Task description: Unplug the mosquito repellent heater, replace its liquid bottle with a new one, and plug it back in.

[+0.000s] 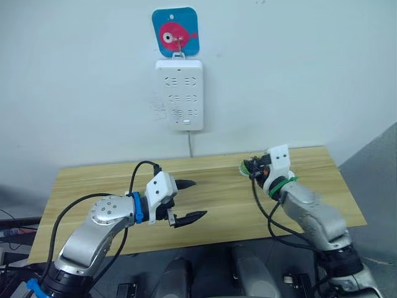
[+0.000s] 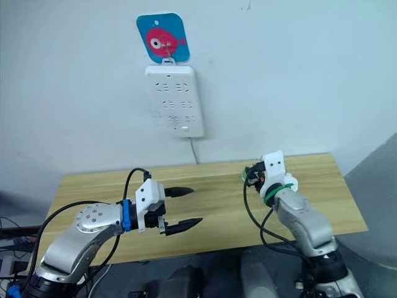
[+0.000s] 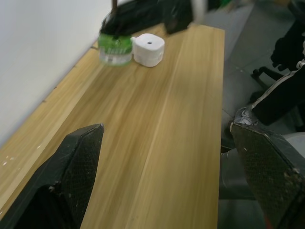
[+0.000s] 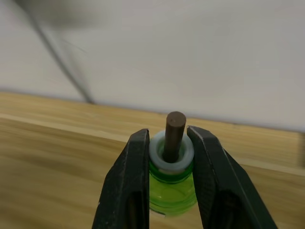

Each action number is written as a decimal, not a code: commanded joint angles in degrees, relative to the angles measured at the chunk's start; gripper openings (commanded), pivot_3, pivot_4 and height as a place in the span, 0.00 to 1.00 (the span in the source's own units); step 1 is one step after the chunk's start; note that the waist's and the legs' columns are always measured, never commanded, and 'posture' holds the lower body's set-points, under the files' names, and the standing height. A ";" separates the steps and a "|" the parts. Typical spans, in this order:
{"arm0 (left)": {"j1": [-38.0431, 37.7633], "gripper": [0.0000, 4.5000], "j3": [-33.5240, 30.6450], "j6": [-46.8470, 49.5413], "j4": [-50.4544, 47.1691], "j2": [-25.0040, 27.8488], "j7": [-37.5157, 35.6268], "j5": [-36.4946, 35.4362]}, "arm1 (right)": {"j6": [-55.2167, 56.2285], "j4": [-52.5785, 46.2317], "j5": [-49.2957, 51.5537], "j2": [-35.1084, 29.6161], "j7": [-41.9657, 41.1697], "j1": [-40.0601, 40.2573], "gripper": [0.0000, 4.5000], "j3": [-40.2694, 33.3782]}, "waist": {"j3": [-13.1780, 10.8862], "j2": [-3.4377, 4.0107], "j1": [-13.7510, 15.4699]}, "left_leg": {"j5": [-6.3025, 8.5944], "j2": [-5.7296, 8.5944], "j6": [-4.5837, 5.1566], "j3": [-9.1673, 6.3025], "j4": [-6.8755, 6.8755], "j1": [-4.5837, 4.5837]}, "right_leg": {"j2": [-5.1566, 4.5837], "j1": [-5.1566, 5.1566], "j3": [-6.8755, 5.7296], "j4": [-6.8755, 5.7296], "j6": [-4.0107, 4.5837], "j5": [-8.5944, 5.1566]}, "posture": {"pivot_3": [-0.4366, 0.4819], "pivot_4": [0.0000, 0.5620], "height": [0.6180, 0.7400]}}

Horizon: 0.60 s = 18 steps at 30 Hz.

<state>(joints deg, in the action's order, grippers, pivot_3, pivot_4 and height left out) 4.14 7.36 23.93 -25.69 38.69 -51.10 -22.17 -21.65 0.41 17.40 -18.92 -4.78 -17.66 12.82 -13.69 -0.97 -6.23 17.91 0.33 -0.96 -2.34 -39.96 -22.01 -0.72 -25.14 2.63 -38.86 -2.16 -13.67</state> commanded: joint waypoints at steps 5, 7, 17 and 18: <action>-0.80 1.00 -0.32 1.74 -5.95 -3.00 5.73 0.42 | 21.66 28.66 -9.92 7.10 -1.17 -8.61 0.18 -2.55 | -0.01 0.00 0.48 | 0.00 -0.01 0.00 -0.05 0.00 0.02 | -0.04 0.00 -0.05 -0.05 0.08 0.04 | 0.42 0.40 0.92; -1.28 1.00 -0.30 1.78 -6.55 -2.91 6.03 0.61 | 24.31 32.68 -11.15 8.04 -1.41 -9.85 0.18 -3.34 | -0.01 0.00 0.86 | 0.00 -0.01 0.00 -0.08 0.02 0.02 | -0.05 0.00 -0.05 -0.06 0.08 0.05 | 0.43 0.39 0.92; -3.79 1.00 -1.22 0.25 -6.32 -2.14 6.86 1.65 | 26.74 31.32 -12.17 10.42 -0.68 -7.23 0.61 -7.92 | -0.01 0.00 1.48 | 0.00 0.04 0.00 -0.12 0.02 0.03 | -0.15 0.03 -0.06 -0.05 0.08 0.05 | 0.42 0.39 0.92; -4.76 1.00 -1.59 -0.66 -6.42 -2.01 6.90 2.04 | 25.78 28.44 -11.82 10.90 -0.52 -6.04 0.69 -8.26 | -0.02 0.01 1.44 | 0.00 0.03 0.00 -0.13 0.02 0.03 | -0.15 0.03 -0.06 -0.05 0.08 0.05 | 0.40 0.40 0.92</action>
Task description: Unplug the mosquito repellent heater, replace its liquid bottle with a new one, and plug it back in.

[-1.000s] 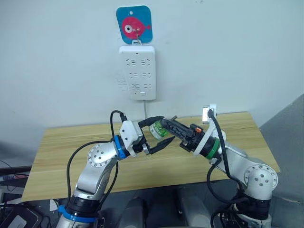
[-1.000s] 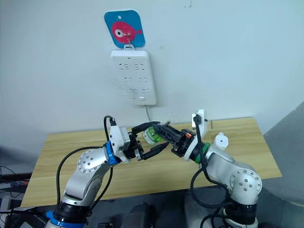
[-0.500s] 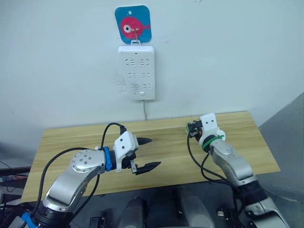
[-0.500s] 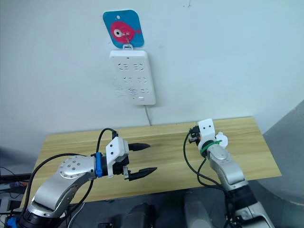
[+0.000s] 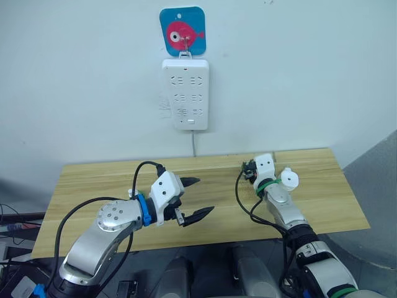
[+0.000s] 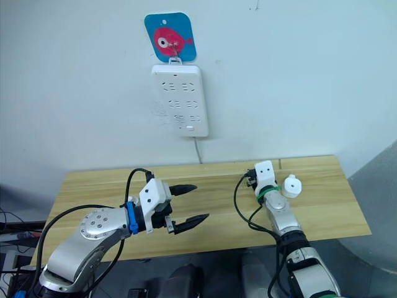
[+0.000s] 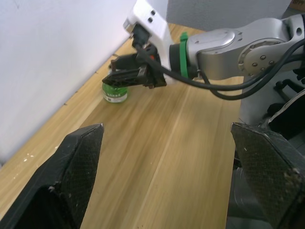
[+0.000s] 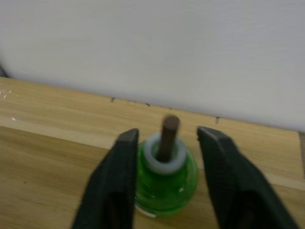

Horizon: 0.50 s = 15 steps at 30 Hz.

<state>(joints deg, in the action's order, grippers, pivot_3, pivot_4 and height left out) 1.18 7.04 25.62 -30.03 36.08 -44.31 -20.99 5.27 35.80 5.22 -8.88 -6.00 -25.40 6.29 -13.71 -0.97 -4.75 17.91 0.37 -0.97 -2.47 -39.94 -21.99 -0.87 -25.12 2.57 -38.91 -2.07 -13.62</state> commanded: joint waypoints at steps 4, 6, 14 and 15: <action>-8.71 1.00 -6.39 -6.31 -2.36 -0.12 1.23 0.52 | -5.98 -26.22 1.56 1.62 -0.27 10.24 0.77 -1.29 | -0.02 0.04 -0.14 | 0.01 -0.06 -0.01 -0.09 0.08 -0.02 | -0.01 -0.04 0.03 0.00 0.01 -0.01 | 0.39 0.41 0.92; -13.93 1.00 -10.16 -7.50 -2.40 -0.92 2.10 -0.49 | -10.60 -39.13 3.42 -0.36 -4.83 15.84 0.77 1.21 | -0.04 0.06 -0.11 | 0.01 -0.07 -0.01 -0.17 0.11 -0.06 | -0.04 -0.08 -0.01 0.01 0.03 -0.03 | 0.40 0.43 0.92; -25.89 1.00 -22.09 -4.68 2.19 -10.63 17.77 2.97 | -26.16 -68.52 7.02 -18.16 -21.80 26.97 0.77 7.61 | -0.34 -0.11 0.13 | 0.00 0.02 -0.01 -0.25 0.02 0.13 | -0.18 0.42 -0.18 0.46 -0.32 -0.26 | 0.41 0.47 0.92; -26.15 1.00 -22.65 -4.79 3.12 -11.09 18.72 3.61 | -27.33 -69.55 7.12 -19.25 -22.77 26.79 0.77 7.94 | -0.42 -0.16 0.13 | -0.01 0.01 0.00 -0.25 0.00 0.26 | -0.17 0.56 -0.20 0.49 -0.32 -0.28 | 0.41 0.47 0.92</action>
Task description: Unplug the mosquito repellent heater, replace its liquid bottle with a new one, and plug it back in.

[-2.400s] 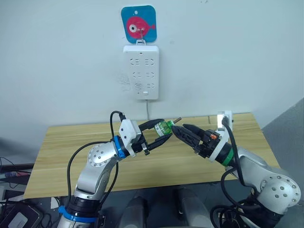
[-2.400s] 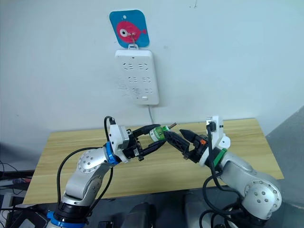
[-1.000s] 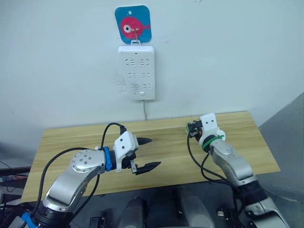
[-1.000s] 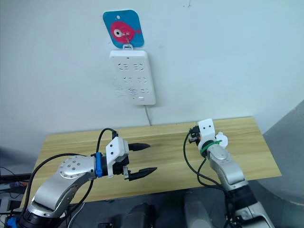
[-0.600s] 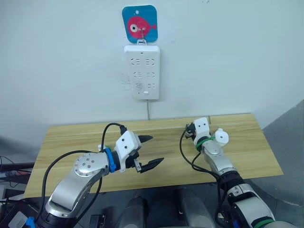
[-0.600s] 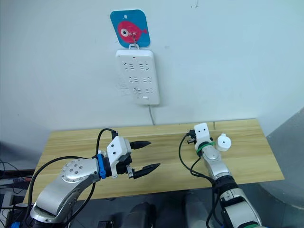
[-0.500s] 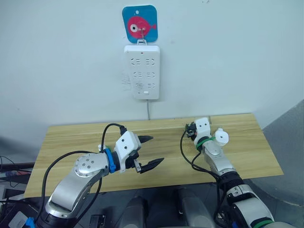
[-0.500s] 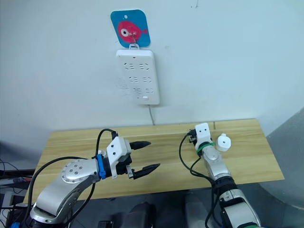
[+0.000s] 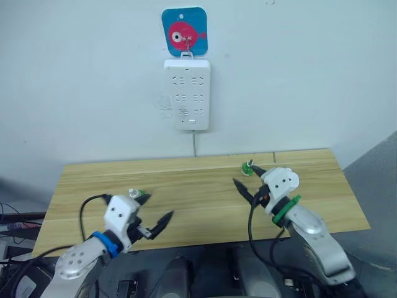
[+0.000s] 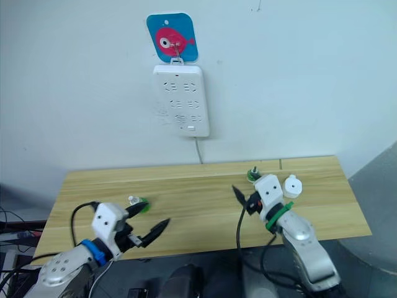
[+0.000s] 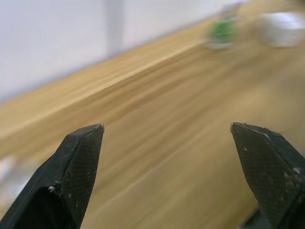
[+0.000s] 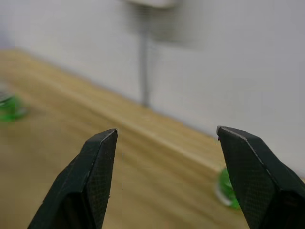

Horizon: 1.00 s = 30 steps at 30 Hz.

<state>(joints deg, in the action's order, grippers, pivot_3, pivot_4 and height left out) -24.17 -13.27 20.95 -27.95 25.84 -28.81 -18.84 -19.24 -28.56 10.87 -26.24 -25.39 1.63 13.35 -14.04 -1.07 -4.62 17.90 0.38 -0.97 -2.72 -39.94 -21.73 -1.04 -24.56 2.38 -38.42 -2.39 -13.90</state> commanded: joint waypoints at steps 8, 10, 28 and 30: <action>6.76 1.00 -2.35 -3.07 16.64 -2.52 7.24 5.32 | -12.15 -8.95 2.07 -2.19 -5.25 -5.57 0.77 3.58 | -0.67 -0.26 0.43 | 0.00 -0.03 0.00 -0.13 0.10 0.18 | 0.04 0.32 -0.20 0.34 0.03 -0.01 | 0.42 0.49 0.92; 10.20 1.00 -2.06 -4.40 20.47 -2.71 7.64 6.06 | -14.62 -10.21 2.54 -1.94 -5.35 -6.69 0.77 4.12 | -0.69 -0.28 1.00 | 0.00 -0.03 0.00 -0.22 0.09 0.01 | 0.02 0.22 -0.29 0.39 0.13 0.09 | 0.42 0.49 0.92; 22.62 1.00 3.89 -8.27 34.28 -1.17 1.34 8.26 | -21.34 -17.44 5.85 -6.39 -9.72 -6.58 0.77 5.09 | -0.77 -0.29 1.40 | 0.13 -0.03 -0.10 -0.45 0.23 -0.12 | -0.15 0.19 -0.57 0.57 0.33 0.22 | 0.38 0.49 0.92; 23.49 1.00 4.23 -8.47 35.15 -1.17 1.28 8.41 | -21.70 -17.40 6.19 -6.46 -9.65 -6.89 0.77 4.33 | -0.77 -0.29 1.36 | 0.13 -0.03 -0.10 -0.44 0.24 -0.11 | -0.15 0.19 -0.57 0.57 0.34 0.22 | 0.38 0.49 0.92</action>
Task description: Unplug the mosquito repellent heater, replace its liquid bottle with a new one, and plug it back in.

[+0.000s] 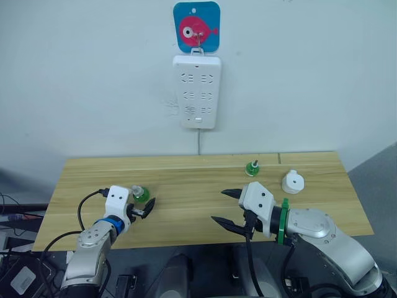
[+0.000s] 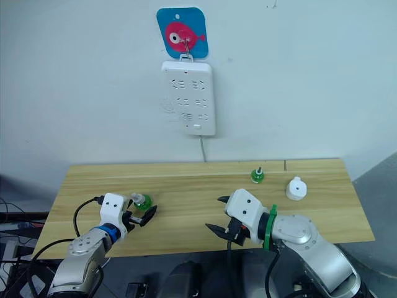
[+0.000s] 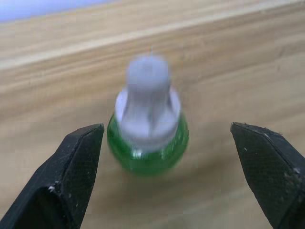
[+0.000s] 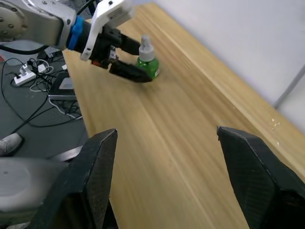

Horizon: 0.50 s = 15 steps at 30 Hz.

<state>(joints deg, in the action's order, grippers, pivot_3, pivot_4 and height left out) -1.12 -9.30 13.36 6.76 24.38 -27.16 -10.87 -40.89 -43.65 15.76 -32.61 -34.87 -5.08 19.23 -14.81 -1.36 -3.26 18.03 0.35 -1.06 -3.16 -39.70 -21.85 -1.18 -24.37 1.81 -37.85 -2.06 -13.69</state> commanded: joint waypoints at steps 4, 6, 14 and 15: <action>1.53 1.00 0.42 -0.64 2.28 0.34 -0.59 0.47 | 1.14 -2.10 0.42 -1.81 -1.15 -0.63 0.77 -1.49 | -0.05 0.00 0.01 | 0.00 0.01 0.00 -0.03 0.01 -0.01 | 0.00 0.00 -0.03 0.00 0.00 0.00 | 0.37 0.49 0.92; 1.34 1.00 0.56 -0.13 3.23 0.47 -1.30 0.30 | 1.65 -1.90 0.38 -2.56 -1.53 -0.80 0.77 -1.50 | -0.07 0.00 0.00 | 0.00 0.01 0.00 -0.03 0.00 -0.02 | 0.00 0.00 -0.04 0.02 0.00 0.00 | 0.37 0.50 0.92; 3.12 1.00 0.43 -2.90 7.30 -0.39 -2.24 0.26 | 1.39 -1.91 0.89 -2.81 -1.74 -1.48 0.77 -1.88 | -0.14 0.02 0.04 | 0.00 0.00 0.00 -0.05 0.01 -0.02 | -0.01 0.01 -0.05 0.03 -0.01 0.00 | 0.39 0.50 0.92; 3.48 1.00 0.38 -3.63 8.24 -0.42 -2.02 0.46 | 1.37 -1.97 0.91 -2.93 -1.85 -1.37 0.77 -1.79 | -0.14 0.02 0.06 | 0.00 0.00 -0.01 -0.05 0.01 -0.02 | -0.01 0.01 -0.05 0.03 -0.01 0.00 | 0.39 0.50 0.92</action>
<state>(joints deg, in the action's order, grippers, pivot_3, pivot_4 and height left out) 2.20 -8.28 11.47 14.17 24.08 -29.39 -10.55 -40.31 -43.65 15.91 -35.27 -36.17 -6.29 18.42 -14.96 -1.34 -3.20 18.03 0.35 -1.07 -3.21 -39.69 -21.86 -1.19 -24.36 1.75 -37.81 -2.06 -13.69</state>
